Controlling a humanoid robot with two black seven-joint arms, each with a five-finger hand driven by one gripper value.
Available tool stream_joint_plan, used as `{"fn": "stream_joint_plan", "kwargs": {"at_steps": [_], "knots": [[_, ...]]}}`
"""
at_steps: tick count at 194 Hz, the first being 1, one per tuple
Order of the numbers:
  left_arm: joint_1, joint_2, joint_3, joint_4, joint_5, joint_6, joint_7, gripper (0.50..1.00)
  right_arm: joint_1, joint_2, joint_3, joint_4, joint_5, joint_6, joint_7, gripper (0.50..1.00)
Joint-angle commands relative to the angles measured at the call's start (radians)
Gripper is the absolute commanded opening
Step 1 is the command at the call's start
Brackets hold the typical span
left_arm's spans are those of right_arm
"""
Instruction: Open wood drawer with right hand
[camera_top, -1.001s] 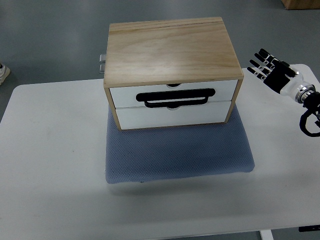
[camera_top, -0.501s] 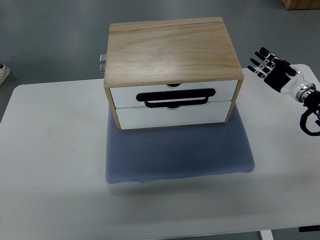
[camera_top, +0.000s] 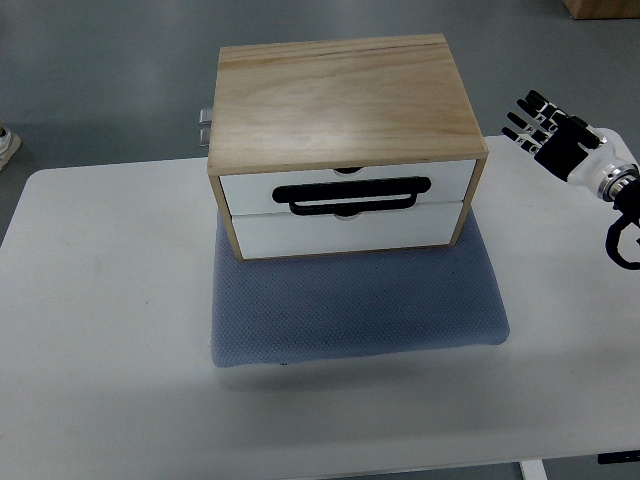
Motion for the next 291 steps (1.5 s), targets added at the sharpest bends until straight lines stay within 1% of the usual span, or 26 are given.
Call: {"fn": "stream_joint_plan", "kwargs": {"at_steps": [1,31,62,90,113,137,156,175,191,227,244,258,273,291], "knots": [[0.0,0.0,-0.001,-0.001,0.0,0.0,0.0,1.0,-0.001,0.003,0.0,0.001,0.0,0.005,0.0,0.954],[0.0,0.0,-0.002,-0.001,0.0,0.0,0.0,1.0,-0.005,0.009,-0.014,0.001,-0.002,0.02,0.001,0.954],[0.0,0.0,-0.001,-0.001,0.0,0.0,0.0,1.0,-0.003,-0.002,-0.014,0.001,-0.009,0.016,0.003,0.954],[0.0,0.0,-0.002,-0.001,0.0,0.0,0.0,1.0,0.003,-0.008,-0.012,0.005,-0.064,0.013,0.007,0.954],[0.0,0.0,-0.001,-0.001,0.0,0.0,0.0,1.0,0.02,-0.046,-0.017,0.008,-0.144,0.013,0.043,0.954],[0.0,0.0,-0.001,-0.001,0.0,0.0,0.0,1.0,0.02,-0.085,-0.025,0.024,-0.235,0.014,0.099,0.954],[0.0,0.0,-0.001,-0.001,0.0,0.0,0.0,1.0,0.045,-0.127,-0.091,0.028,-0.281,0.014,0.13,0.952],[0.0,0.0,-0.001,-0.001,0.0,0.0,0.0,1.0,0.074,-0.181,-0.166,0.042,-0.282,0.019,0.145,0.952],[0.0,0.0,-0.002,-0.001,0.0,0.0,0.0,1.0,0.083,-0.247,-0.226,0.099,-0.282,0.02,0.158,0.952],[0.0,0.0,-0.002,-0.001,0.0,0.0,0.0,1.0,0.107,-0.45,-0.293,0.304,-0.285,0.03,0.204,0.952],[0.0,0.0,-0.001,-0.001,0.0,0.0,0.0,1.0,0.146,-0.511,-0.351,0.346,-0.293,0.062,0.216,0.952],[0.0,0.0,-0.002,-0.001,0.0,0.0,0.0,1.0,0.206,-0.555,-0.425,0.378,-0.299,0.108,0.234,0.952],[0.0,0.0,-0.002,-0.001,0.0,0.0,0.0,1.0,0.258,-0.604,-0.483,0.425,-0.308,0.108,0.247,0.952],[0.0,0.0,-0.002,-0.001,0.0,0.0,0.0,1.0,0.288,-0.649,-0.499,0.487,-0.35,0.108,0.248,0.952]]}}
